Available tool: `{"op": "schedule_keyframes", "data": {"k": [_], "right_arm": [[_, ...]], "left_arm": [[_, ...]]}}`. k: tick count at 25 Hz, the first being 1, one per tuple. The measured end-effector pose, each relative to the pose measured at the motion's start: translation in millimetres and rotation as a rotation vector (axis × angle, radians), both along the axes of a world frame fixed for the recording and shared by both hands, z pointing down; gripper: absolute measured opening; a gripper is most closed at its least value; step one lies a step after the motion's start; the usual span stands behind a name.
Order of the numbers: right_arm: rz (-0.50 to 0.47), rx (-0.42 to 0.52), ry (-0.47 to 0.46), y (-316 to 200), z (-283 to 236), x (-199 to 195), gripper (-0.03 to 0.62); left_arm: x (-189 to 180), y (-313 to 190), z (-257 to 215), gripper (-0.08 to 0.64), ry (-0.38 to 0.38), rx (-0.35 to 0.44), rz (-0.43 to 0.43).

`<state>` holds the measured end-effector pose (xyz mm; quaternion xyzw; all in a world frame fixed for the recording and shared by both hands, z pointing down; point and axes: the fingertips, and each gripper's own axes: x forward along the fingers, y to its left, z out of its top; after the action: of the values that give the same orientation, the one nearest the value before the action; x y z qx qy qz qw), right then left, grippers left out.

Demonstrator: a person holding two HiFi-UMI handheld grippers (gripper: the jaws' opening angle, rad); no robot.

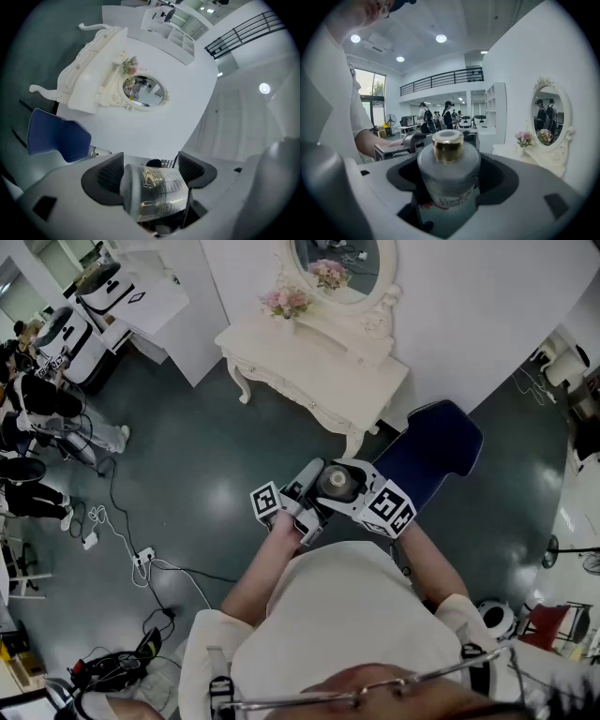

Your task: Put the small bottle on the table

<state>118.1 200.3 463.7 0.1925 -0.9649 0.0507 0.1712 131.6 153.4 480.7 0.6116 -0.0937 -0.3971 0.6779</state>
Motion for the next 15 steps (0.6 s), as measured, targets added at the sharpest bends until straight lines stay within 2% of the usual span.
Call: {"op": "schedule_keyframes", "data": {"k": [15], "right_arm": [[0.008,-0.005,0.008,7.1,-0.2,-8.9,0.345]], "left_arm": [[-8.4,6.6,0.0,0.357,-0.002,-0.001,0.006]]}}
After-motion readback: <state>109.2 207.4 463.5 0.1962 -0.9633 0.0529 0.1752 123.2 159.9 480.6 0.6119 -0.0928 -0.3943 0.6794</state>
